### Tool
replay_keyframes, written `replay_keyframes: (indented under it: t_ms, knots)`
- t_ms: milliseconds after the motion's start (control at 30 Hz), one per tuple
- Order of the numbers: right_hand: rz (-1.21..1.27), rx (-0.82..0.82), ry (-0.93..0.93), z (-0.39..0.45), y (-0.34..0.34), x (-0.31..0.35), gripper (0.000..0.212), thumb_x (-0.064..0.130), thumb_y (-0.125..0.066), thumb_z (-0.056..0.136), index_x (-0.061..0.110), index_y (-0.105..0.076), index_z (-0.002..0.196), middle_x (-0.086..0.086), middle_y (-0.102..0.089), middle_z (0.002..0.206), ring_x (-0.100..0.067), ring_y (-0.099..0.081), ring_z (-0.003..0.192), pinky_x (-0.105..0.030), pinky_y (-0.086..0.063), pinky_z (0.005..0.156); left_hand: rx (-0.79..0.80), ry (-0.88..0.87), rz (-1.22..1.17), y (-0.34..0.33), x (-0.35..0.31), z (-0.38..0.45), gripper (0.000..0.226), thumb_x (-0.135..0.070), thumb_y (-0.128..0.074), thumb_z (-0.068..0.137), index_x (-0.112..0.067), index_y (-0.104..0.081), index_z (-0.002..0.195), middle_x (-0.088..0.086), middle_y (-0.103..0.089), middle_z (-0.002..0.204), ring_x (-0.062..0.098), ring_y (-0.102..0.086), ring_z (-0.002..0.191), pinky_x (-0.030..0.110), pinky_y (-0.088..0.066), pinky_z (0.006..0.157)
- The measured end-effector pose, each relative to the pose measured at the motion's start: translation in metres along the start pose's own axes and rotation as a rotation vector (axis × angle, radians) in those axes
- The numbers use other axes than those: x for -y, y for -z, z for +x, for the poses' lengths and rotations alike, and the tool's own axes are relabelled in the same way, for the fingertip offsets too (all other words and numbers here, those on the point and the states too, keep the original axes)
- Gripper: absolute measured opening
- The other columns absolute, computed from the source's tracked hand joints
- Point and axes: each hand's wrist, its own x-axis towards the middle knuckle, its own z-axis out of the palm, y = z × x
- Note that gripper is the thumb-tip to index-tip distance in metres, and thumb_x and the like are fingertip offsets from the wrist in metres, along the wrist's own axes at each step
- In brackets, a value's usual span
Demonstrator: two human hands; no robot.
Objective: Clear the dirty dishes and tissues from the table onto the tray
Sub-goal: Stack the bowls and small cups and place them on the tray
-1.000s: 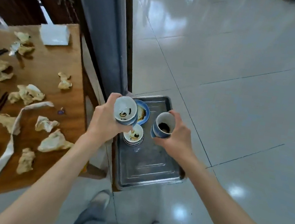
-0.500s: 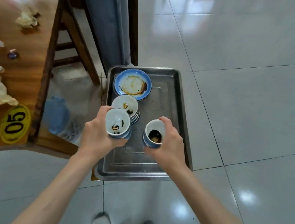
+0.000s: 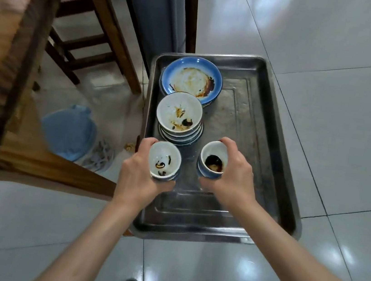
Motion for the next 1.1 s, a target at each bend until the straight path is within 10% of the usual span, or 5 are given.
replay_keyframes:
  t_ms: [1100]
  knots:
    - [0.035, 0.066, -0.011, 0.021, -0.025, 0.000, 0.086, 0.028, -0.089, 0.055, 0.032, -0.038, 0.123, 0.004, -0.055, 0.114, -0.010, -0.045, 0.098, -0.030, -0.042, 0.083, 0.102, 0.069, -0.055, -0.009, 0.017, 0.024, 0.084, -0.034, -0.091, 0.051, -0.034, -0.037, 0.116, -0.012, -0.056, 0.099, 0.011, -0.052, 0.092, 0.026, -0.039, 0.073]
